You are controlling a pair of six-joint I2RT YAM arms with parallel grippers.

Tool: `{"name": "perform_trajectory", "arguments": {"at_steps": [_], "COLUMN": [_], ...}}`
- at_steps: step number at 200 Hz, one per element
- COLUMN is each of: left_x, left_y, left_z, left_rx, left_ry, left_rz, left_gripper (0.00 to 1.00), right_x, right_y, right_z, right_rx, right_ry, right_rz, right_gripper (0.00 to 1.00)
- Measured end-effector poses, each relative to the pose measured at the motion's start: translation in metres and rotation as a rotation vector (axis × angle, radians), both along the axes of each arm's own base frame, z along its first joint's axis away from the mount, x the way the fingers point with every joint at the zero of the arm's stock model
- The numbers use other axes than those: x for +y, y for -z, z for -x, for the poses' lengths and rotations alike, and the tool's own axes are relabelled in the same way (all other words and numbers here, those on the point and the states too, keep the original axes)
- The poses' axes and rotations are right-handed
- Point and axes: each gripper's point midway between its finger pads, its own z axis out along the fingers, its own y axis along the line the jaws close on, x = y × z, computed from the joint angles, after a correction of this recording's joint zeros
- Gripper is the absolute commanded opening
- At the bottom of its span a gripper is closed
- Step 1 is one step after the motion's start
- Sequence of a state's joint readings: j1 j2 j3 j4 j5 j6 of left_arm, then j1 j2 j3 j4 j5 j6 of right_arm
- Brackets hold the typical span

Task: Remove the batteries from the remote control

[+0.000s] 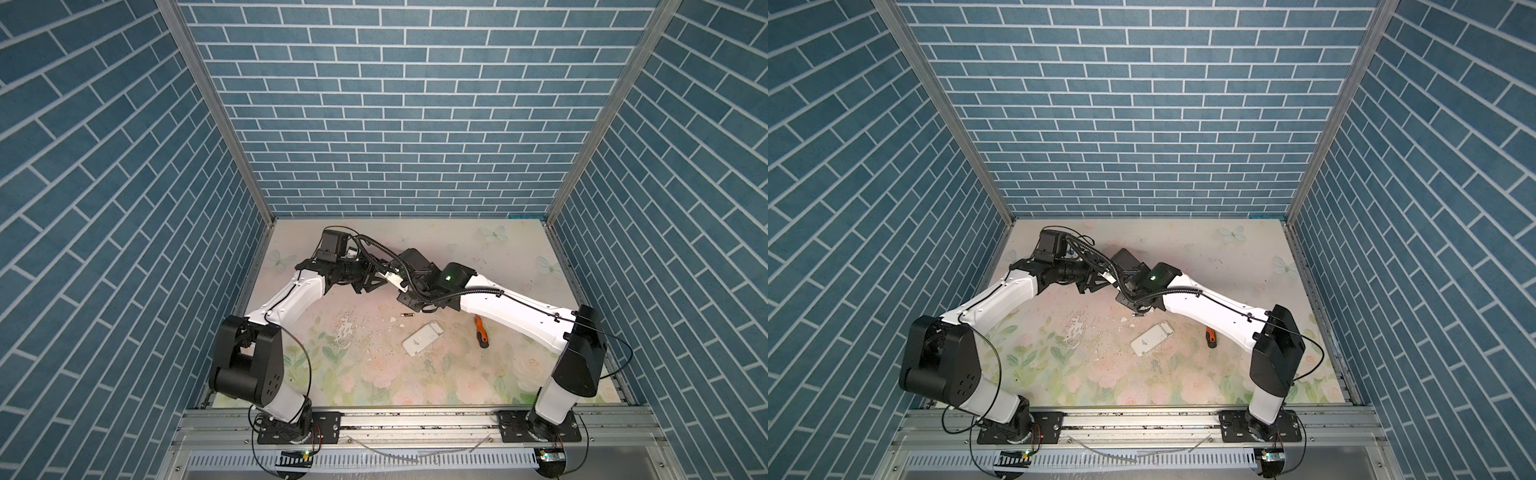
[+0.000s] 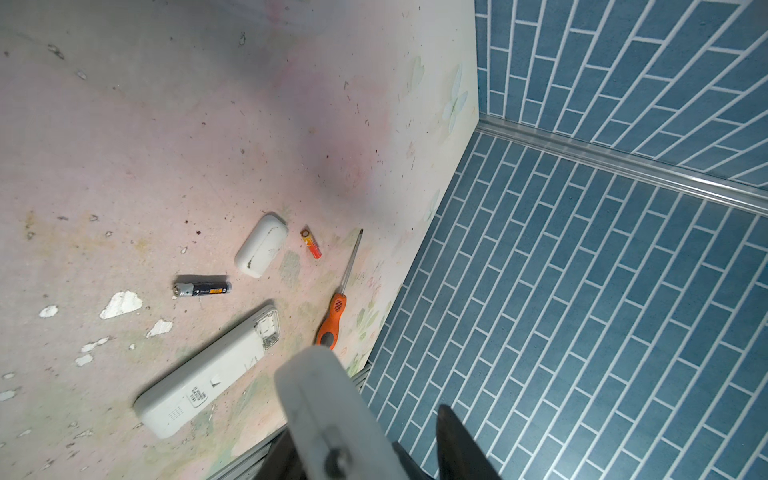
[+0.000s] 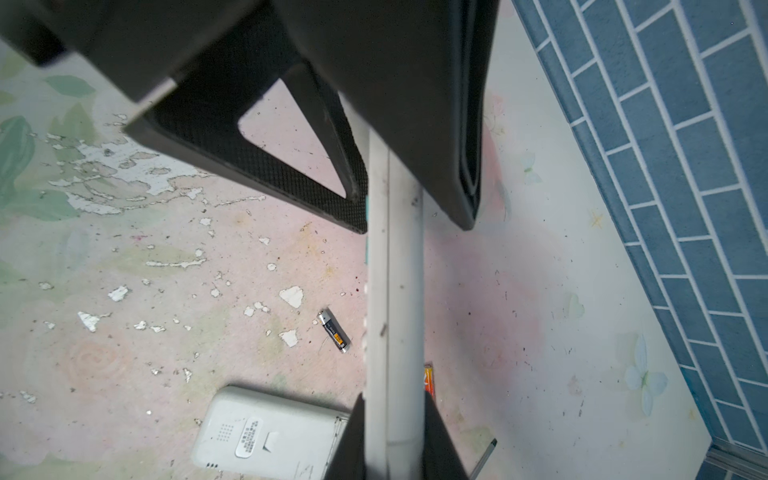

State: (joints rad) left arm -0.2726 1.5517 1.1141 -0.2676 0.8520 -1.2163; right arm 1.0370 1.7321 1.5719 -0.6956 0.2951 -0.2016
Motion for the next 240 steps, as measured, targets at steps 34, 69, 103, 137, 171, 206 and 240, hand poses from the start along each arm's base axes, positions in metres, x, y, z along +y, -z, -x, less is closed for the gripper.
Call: {"name": "perform_trajectory", "arguments": {"at_steps": [34,69,103,137,171,206,240], "left_x": [-0.001,-0.004,-0.006,-0.006,-0.005,-0.005,-0.006], "left_y": [0.003,0.003,0.004,0.001,-0.002,-0.006,-0.013], "left_z": [0.000,0.002,0.002,0.001,-0.001,-0.004,-0.010], "left_rx": [0.008,0.024,0.045,0.044,0.041,0.027,-0.010], "left_ry": [0.007,0.022,0.030,0.031,0.028,0.025,0.020], "left_rz": [0.005,0.023,0.039,0.050,0.055,0.064,0.082], "left_gripper": [0.39,0.32,0.22,0.12,0.00,0.00,0.00], "right_x": [-0.001,-0.005,-0.007,-0.007,-0.006,-0.006,-0.006], "right_y": [-0.001,-0.002,-0.004,-0.007,-0.010,-0.014,-0.020], "right_z": [-0.001,0.000,0.001,0.000,-0.002,-0.004,-0.009], "right_rx": [-0.027,-0.076,-0.122,-0.156,-0.185,-0.215,-0.256], "right_ry": [-0.005,-0.028,-0.052,-0.059,-0.061,-0.059,-0.047], "right_rz": [0.024,0.087,0.140,0.162,0.175,0.188,0.195], "right_gripper": [0.00,0.00,0.00,0.00,0.00,0.00,0.00]}}
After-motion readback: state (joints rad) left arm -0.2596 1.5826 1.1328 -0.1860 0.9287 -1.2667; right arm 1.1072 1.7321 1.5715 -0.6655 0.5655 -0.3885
